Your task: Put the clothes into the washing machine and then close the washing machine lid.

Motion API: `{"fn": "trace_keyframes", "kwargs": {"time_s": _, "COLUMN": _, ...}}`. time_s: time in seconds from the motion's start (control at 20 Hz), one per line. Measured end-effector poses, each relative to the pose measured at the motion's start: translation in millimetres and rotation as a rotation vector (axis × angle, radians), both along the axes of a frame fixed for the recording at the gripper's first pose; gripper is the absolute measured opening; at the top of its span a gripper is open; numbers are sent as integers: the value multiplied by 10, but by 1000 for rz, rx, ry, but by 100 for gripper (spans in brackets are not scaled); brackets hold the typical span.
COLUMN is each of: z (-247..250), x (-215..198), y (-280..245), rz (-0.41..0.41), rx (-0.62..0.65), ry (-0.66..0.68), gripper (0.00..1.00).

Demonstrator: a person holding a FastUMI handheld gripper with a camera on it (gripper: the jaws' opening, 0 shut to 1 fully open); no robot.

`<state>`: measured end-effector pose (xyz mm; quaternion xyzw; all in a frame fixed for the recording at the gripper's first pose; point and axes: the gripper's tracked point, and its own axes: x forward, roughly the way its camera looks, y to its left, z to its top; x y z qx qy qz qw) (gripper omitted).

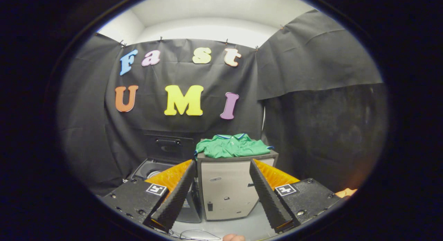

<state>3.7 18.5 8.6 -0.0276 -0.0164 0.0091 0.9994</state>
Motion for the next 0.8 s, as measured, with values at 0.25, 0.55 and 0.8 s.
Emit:
{"fn": "trace_keyframes", "kwargs": {"time_s": 0.25, "z": 13, "x": 51, "y": 17, "rz": 9, "rx": -8, "ry": -2, "gripper": 99}}
{"fn": "trace_keyframes", "kwargs": {"time_s": 0.55, "z": 57, "x": 81, "y": 58, "rz": 3, "rx": -1, "ry": -8, "gripper": 99}}
{"fn": "trace_keyframes", "kwargs": {"time_s": 0.8, "z": 219, "x": 191, "y": 152, "rz": 12, "rx": 4, "ry": -27, "gripper": 99}}
